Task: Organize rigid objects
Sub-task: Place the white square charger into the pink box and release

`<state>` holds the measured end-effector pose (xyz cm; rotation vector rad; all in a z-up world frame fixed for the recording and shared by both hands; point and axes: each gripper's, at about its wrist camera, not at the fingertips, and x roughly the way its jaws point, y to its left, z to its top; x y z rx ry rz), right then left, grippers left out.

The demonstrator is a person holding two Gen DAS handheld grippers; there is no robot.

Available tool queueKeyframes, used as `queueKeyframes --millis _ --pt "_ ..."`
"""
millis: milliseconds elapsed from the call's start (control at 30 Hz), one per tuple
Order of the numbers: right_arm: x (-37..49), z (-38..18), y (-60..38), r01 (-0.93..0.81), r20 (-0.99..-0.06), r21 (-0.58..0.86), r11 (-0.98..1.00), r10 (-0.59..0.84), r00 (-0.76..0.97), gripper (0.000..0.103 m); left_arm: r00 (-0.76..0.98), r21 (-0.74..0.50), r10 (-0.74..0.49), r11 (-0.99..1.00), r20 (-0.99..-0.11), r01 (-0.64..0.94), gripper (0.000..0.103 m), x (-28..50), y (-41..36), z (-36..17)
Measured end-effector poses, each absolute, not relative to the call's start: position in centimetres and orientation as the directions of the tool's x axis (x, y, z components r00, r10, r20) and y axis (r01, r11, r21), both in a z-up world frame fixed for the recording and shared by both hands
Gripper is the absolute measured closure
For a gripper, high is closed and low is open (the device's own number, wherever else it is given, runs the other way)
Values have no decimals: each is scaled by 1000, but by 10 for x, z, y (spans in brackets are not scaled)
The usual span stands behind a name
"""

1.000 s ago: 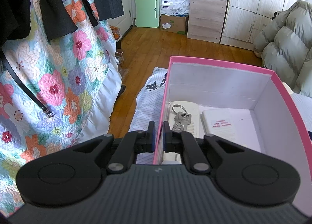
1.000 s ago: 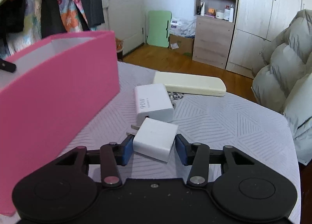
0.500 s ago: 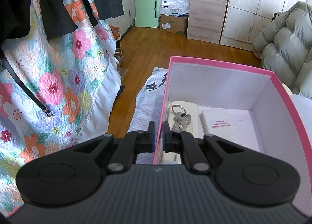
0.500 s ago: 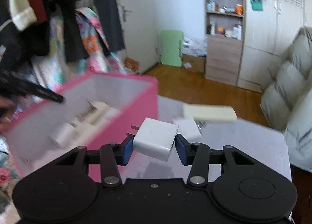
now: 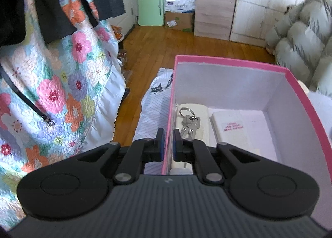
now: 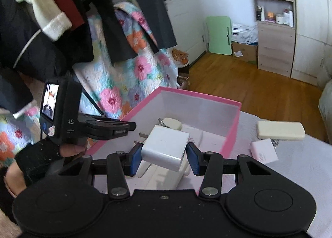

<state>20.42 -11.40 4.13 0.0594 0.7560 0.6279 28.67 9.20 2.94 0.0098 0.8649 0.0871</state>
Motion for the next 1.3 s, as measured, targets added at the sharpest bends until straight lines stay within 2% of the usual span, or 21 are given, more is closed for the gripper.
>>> queueKeyframes --millis 367,733,1033,1233,1300 --pt "210 33 -78 -582 -699 171 795 514 497 51 576 64 16 996 -817 63 97 287 94 28" --pt "229 13 -62 -587 -761 220 780 513 397 51 582 105 4 984 -813 141 97 275 92 24" --pt "258 -2 -44 -589 -821 205 782 465 332 51 590 111 7 984 -807 140 97 274 92 25" --pt "292 -19 -35 -513 -842 169 841 394 369 51 590 111 6 984 -807 141 97 274 93 25" --pt "304 -23 -38 -473 -831 209 856 410 375 46 590 112 7 983 -807 142 97 274 93 25"
